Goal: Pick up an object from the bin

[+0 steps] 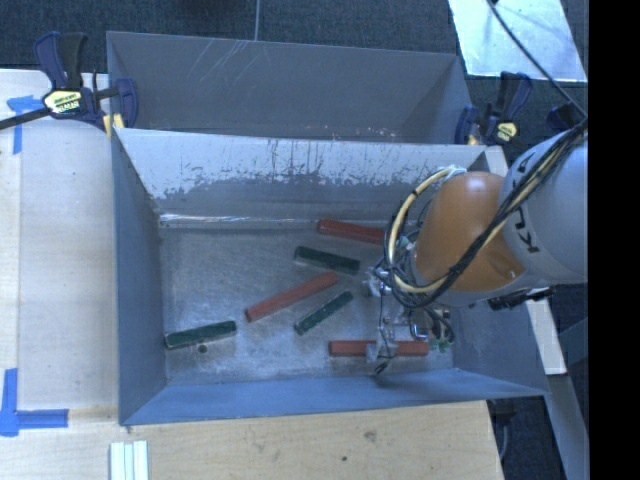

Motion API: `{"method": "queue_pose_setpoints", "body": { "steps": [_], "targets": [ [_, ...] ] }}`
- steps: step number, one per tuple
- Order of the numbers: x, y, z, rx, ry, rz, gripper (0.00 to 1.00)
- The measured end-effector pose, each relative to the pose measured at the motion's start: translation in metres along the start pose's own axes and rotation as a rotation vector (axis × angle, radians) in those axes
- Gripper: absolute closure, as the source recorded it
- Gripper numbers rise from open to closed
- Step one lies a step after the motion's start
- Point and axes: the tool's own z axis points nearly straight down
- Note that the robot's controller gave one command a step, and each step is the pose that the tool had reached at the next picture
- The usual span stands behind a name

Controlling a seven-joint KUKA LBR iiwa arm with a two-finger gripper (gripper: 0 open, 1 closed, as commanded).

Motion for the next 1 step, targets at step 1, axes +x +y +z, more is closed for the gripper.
{"method": "queue_pose_setpoints", "body": {
  "steps": [1],
  "targets": [
    [0.0145, 0.0113, 0.0, 0.001, -0.001, -0.141, 0.0]
  ]
}}
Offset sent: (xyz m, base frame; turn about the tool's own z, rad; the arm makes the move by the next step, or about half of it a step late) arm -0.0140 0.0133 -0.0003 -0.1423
